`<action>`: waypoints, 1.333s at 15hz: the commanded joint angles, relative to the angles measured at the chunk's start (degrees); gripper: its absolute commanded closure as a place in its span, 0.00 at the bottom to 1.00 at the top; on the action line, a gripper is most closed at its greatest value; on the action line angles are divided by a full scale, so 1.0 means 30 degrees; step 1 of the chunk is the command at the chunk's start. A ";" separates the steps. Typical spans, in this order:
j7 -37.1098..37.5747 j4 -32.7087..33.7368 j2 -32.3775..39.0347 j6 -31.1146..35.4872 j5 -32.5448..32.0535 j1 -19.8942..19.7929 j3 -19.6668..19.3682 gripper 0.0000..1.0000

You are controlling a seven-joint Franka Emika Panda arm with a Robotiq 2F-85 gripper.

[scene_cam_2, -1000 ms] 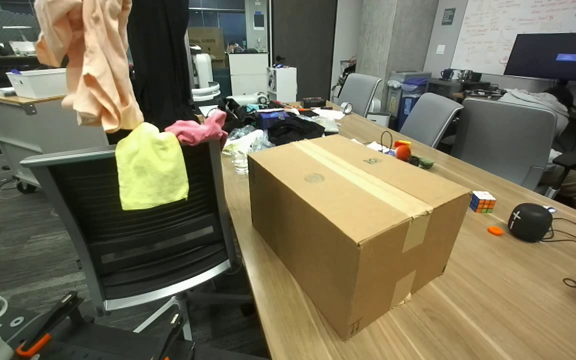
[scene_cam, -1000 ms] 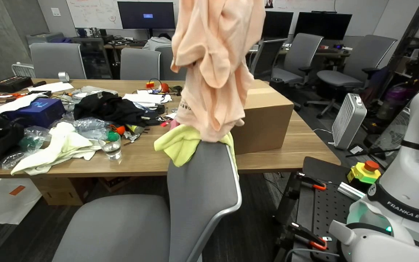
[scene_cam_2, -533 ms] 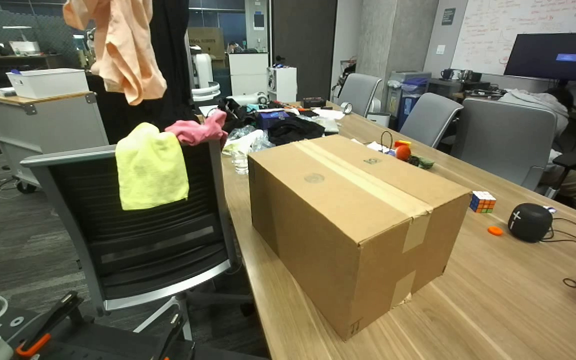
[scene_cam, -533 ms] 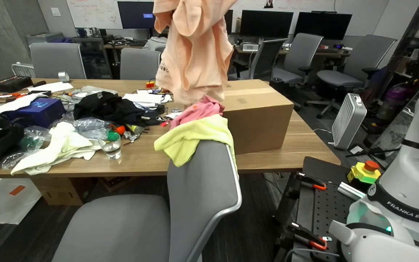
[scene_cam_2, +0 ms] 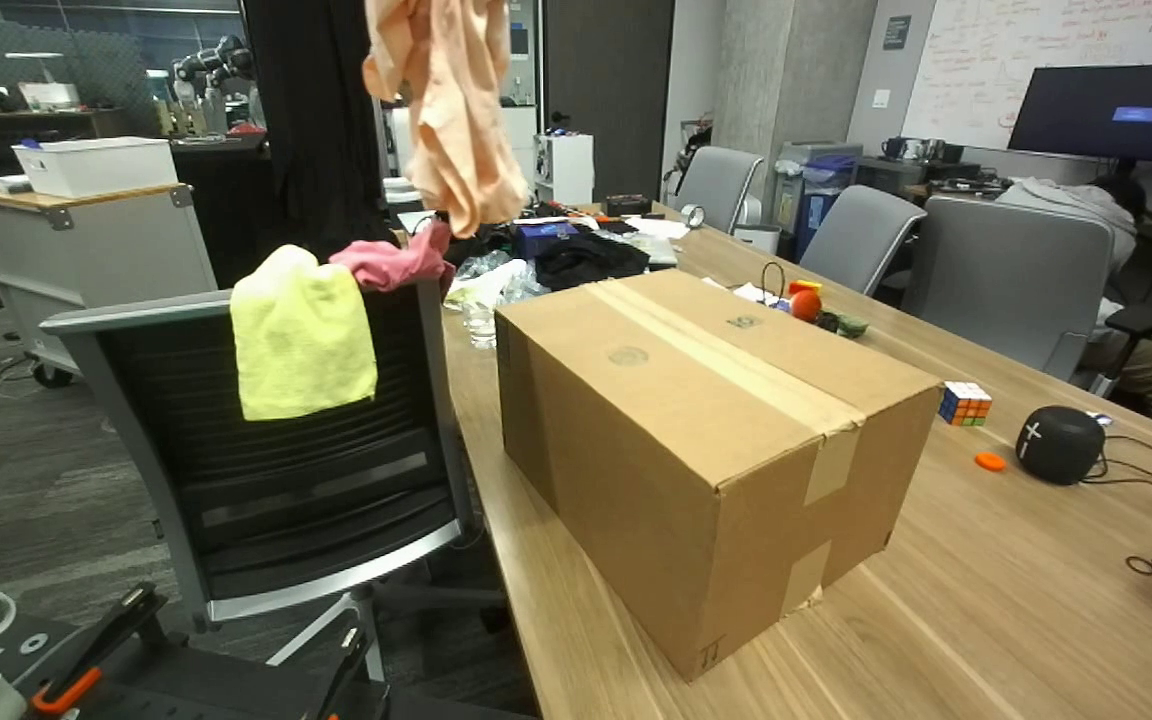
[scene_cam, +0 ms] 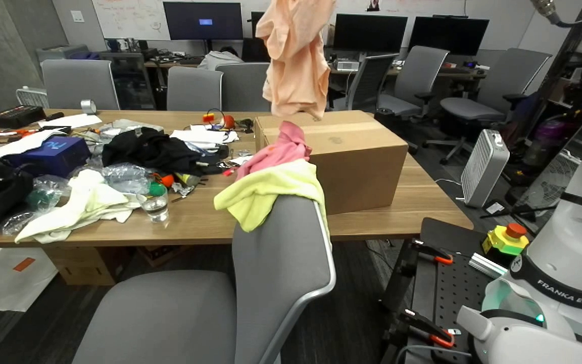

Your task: Remove all the clothes from the chair and put them on top of the box

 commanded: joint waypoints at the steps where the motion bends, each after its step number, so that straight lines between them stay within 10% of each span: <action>1: 0.1836 0.1374 0.1231 -0.0354 -0.2053 -0.0891 -0.0868 0.99; 11: 0.6953 0.2407 0.3043 -0.0539 -0.6633 -0.2150 -0.3304 0.99; 13: 0.7593 0.2466 0.3262 -0.0694 -0.7104 -0.1931 -0.3638 0.68; 20: 0.7020 0.1613 0.2936 -0.1265 -0.7253 -0.1231 -0.3932 0.16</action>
